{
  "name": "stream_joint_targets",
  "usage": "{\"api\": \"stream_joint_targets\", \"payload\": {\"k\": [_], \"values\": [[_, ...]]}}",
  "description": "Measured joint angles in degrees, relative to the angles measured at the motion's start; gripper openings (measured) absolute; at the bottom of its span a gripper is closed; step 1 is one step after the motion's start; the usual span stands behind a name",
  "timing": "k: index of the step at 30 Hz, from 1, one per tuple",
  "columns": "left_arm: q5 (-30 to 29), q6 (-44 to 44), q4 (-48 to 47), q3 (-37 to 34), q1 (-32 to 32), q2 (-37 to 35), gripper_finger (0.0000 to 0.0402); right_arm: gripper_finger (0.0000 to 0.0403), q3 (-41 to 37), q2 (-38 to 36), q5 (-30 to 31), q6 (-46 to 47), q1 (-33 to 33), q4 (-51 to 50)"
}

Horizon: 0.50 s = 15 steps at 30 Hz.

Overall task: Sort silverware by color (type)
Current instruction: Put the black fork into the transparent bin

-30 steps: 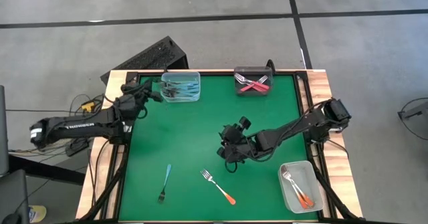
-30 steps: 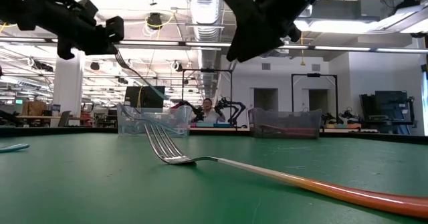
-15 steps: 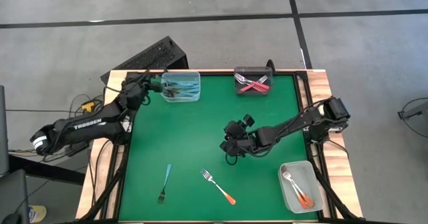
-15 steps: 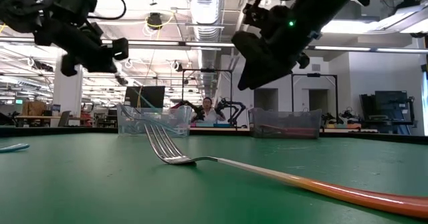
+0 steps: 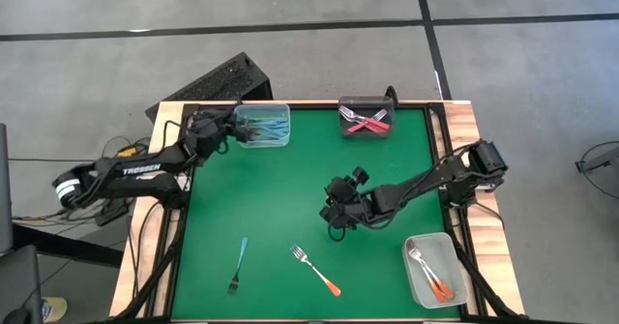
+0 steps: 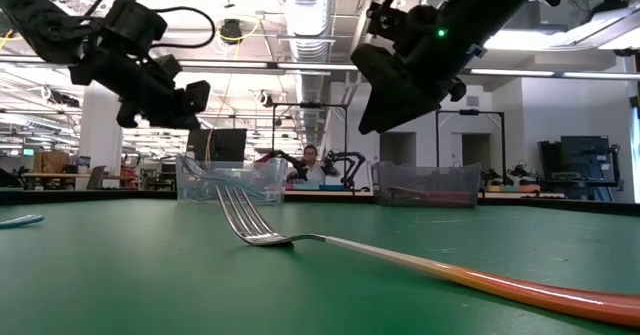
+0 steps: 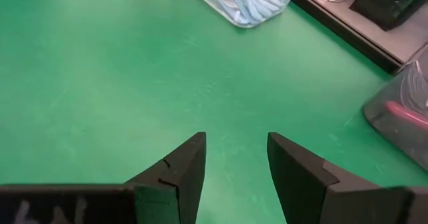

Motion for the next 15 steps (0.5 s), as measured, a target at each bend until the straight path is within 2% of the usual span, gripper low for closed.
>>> {"api": "stream_joint_targets", "payload": {"k": [3,8,10,15], "values": [[4.94,1.87,-0.89,0.0,0.0,0.64,0.0086,0.0185,0.0,0.0,0.02,-0.28,-0.06,-0.58],[17.94,2.49,-3.85,1.13,-1.04,-0.66,0.0131,0.0185,0.0,0.01,-1.59,-0.34,-0.06,-0.63],[21.16,4.84,-3.71,1.53,-2.89,-1.51,0.0135,0.0185,0.0,0.02,-4.5,-0.64,-0.11,0.74],[26.76,5.23,-6.85,1.53,-12.32,-2.6,0.0127,0.0185,0.01,0.49,-17.46,-3.79,-0.59,7.21]]}}
